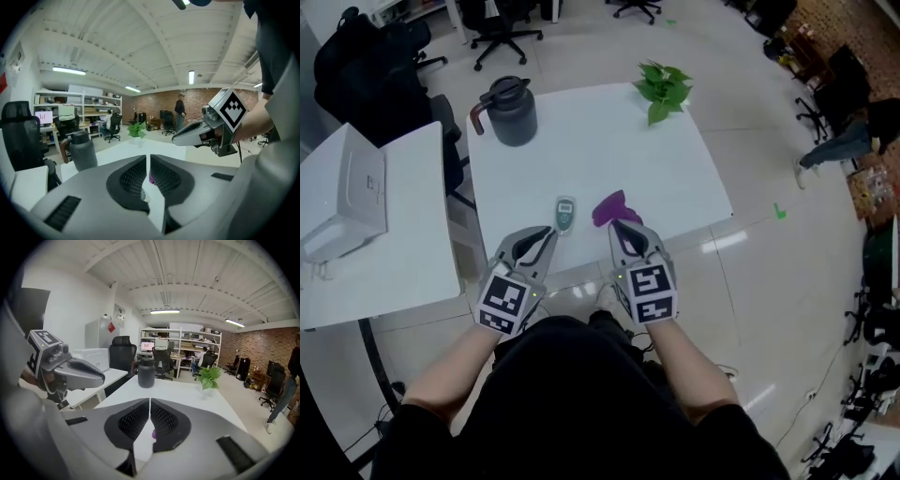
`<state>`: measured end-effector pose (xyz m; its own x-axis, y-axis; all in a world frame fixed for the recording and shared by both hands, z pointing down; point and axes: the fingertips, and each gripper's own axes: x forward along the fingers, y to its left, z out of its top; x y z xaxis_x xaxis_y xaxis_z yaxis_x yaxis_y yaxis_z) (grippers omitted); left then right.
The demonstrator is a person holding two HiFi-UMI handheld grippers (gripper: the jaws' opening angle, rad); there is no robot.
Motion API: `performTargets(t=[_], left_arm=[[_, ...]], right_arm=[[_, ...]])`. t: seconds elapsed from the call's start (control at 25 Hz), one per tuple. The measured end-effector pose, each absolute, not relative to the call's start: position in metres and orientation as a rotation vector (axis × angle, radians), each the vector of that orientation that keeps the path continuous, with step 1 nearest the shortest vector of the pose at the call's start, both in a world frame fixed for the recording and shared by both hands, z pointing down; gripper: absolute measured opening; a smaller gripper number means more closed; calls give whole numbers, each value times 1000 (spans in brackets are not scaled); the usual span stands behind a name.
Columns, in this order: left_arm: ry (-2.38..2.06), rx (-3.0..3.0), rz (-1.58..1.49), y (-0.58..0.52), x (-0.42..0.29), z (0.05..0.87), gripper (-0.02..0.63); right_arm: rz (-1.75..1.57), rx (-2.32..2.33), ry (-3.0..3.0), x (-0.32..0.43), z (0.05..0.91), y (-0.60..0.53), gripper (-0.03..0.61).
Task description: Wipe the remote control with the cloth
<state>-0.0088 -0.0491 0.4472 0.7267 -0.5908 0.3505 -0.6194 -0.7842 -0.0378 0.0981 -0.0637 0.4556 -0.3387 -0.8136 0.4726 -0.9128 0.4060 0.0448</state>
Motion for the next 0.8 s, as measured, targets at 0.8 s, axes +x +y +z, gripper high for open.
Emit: performTargets(t=[0.8], left_arm=[[-1103, 2850, 546, -32, 34, 421, 5]], right_arm=[[195, 1297, -2435, 84, 413, -30, 15]])
